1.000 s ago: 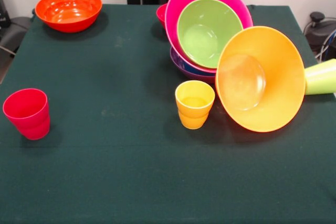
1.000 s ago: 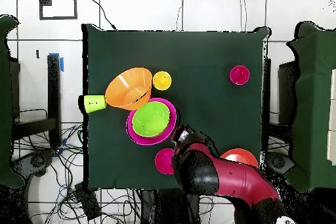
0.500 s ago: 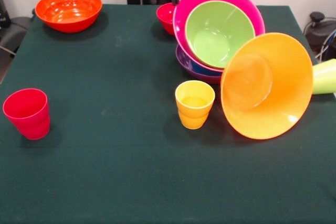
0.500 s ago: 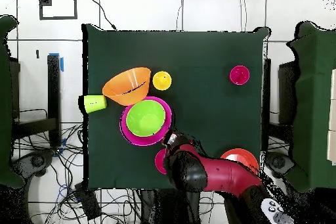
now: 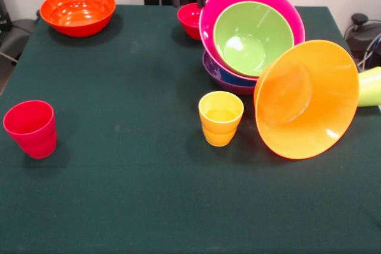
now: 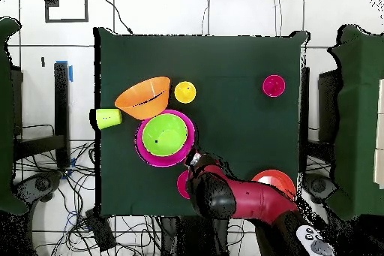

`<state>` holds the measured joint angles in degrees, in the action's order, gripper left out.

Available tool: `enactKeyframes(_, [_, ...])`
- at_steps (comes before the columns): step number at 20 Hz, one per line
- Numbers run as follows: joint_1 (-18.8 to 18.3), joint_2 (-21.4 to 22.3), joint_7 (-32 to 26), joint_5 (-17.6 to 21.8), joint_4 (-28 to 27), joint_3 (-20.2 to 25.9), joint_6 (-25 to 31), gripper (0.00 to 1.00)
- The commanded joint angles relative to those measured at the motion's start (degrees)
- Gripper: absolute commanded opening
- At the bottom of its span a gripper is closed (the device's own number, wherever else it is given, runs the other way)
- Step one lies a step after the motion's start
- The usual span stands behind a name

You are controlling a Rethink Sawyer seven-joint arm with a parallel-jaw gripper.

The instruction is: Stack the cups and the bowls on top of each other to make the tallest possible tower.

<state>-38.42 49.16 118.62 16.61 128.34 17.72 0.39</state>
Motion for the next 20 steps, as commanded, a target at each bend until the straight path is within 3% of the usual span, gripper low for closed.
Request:
enactKeyframes(1, [0.17,-0.36,1.12,3.07,-1.42,3.21,3.17,1.00])
enactKeyframes(8, [-4.82,7.74,-2.04,-0.51,0.90,9.14,11.59,1.00])
enactKeyframes(15, [-13.04,22.59,-8.81,-10.71,6.52,19.13,23.66,1.00])
enactKeyframes(20, [-15.50,22.94,-8.79,-10.10,7.00,21.20,24.53,1.00])
